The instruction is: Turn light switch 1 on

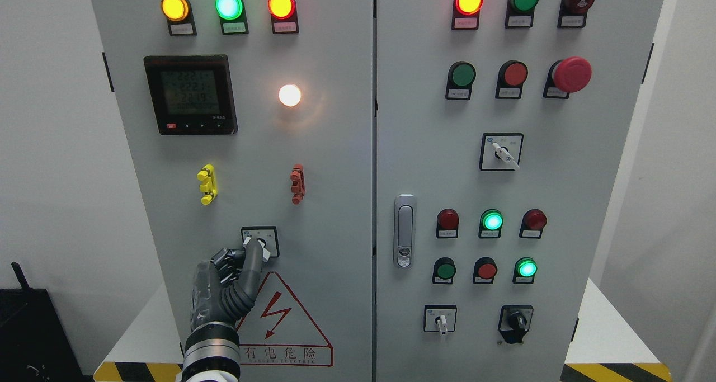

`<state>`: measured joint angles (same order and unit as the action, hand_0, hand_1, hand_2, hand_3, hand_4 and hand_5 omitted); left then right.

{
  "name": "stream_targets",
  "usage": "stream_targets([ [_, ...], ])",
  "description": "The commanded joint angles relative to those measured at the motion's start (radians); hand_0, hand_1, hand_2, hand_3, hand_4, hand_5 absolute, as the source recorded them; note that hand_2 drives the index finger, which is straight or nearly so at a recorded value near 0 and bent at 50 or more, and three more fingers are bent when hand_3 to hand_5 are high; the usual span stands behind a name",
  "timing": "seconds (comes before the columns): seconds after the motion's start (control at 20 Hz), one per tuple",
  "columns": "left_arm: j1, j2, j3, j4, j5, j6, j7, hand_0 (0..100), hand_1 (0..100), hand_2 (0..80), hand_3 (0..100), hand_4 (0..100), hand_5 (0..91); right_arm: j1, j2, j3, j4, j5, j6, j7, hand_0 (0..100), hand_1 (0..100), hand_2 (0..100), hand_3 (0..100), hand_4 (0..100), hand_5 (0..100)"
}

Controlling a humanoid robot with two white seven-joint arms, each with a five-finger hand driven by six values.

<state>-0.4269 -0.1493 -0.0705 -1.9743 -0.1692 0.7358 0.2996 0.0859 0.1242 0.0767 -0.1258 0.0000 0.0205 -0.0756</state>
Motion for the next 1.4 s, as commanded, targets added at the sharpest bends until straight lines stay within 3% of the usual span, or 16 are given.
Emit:
stream_targets([
  [0.0, 0.0, -0.001, 0.0, 0.002, 0.001, 0.0, 0.0, 50, 48, 61.7, 76, 80, 66.0, 0.0, 0.0, 0.0, 0.0, -0.025, 0.001, 0.0, 0, 0, 0, 0, 0, 0],
  [0.85, -0.001, 0.0, -0.006, 0.008, 0.001, -0.001, 0.0, 29, 46, 62.7, 77, 80, 66.7, 0.0, 0.0, 0.0, 0.0, -0.025, -0.001, 0.0, 0, 0, 0, 0, 0, 0],
  [1.35, 0.013, 0.0, -0.015, -0.003, 0.002, -0.006, 0.0, 25, 46, 63.0, 77, 80, 66.8, 0.0, 0.0, 0.0, 0.0, -0.025, 0.001, 0.0, 0, 0, 0, 0, 0, 0],
])
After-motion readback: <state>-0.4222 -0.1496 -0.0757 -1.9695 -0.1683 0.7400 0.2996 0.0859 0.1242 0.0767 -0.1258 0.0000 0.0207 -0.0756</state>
